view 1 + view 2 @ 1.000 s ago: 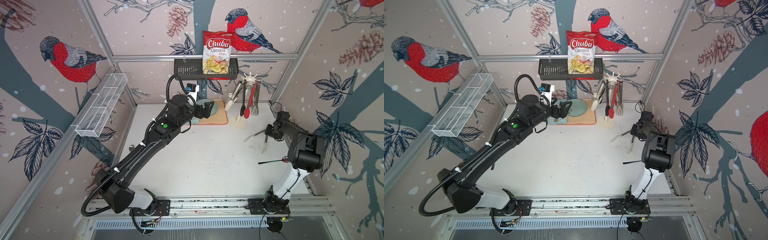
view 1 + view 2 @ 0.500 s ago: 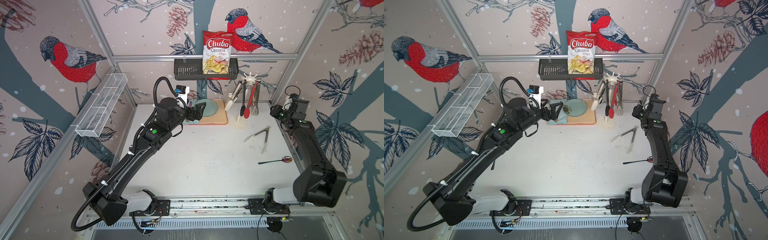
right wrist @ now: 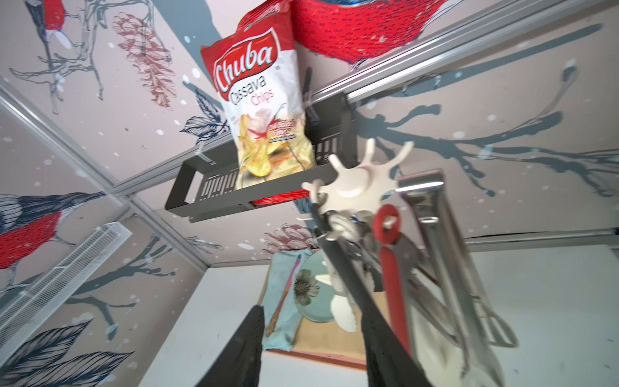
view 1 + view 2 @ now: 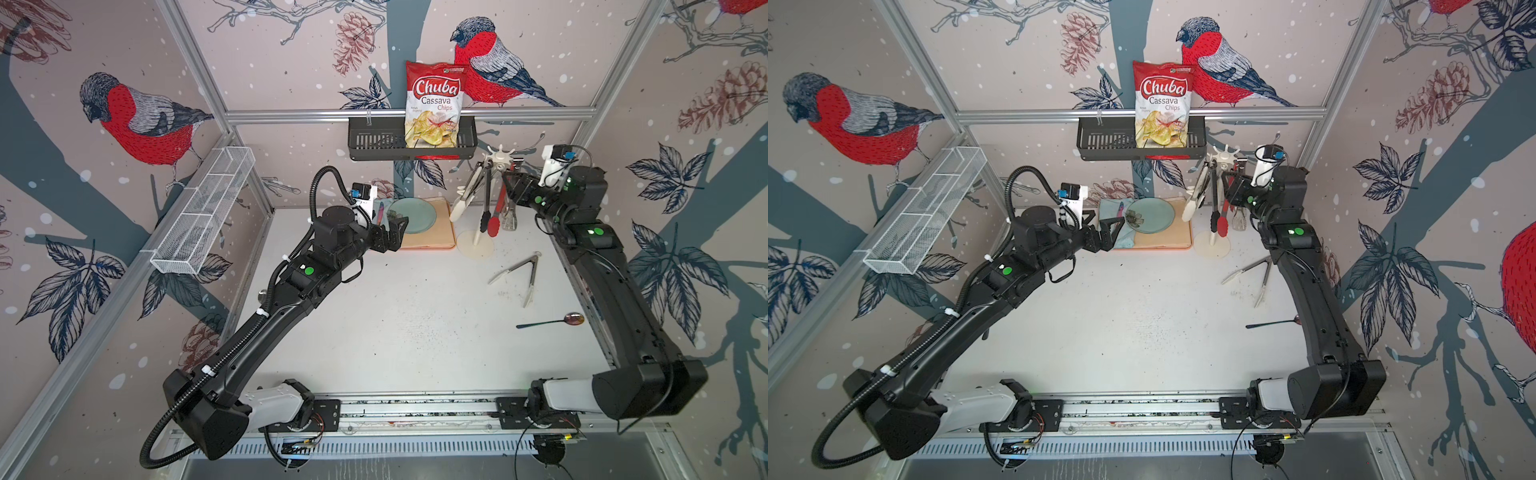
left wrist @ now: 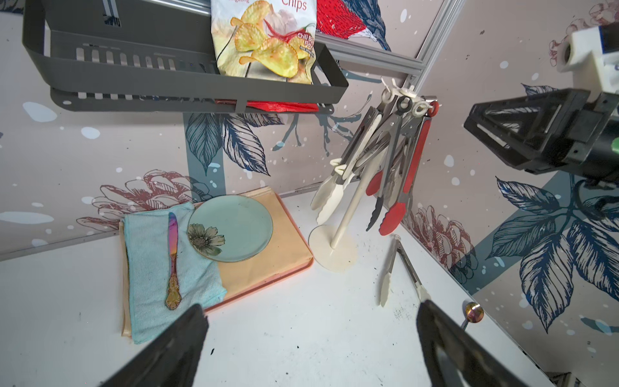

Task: Hang food tongs on kitchen utensil racks
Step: Adjust the rack at the center of the board.

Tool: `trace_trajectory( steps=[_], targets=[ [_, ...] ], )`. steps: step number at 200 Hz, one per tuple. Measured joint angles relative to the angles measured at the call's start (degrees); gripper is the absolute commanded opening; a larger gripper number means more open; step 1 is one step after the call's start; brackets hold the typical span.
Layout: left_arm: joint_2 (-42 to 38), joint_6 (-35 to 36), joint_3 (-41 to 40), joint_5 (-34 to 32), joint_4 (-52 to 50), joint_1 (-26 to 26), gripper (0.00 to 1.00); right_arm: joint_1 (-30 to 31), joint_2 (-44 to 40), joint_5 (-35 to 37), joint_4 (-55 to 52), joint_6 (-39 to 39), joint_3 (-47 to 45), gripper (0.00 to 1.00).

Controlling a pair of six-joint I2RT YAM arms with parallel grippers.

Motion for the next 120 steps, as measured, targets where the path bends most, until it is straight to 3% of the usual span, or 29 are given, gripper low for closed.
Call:
trace_trajectory(
  steps=[62, 120],
  targets=[
    [-2.84, -0.02, -2.34, -0.61, -0.07, 0.22, 0.96, 4.07, 6.12, 0.22, -0.42, 5.09, 9.92, 0.36],
    [-4.24, 0.02, -3.06, -1.55, -0.22, 0.48, 0.96, -0.33, 9.73, 1.81, -6.73, 11.17, 16.44, 0.30]
  ],
)
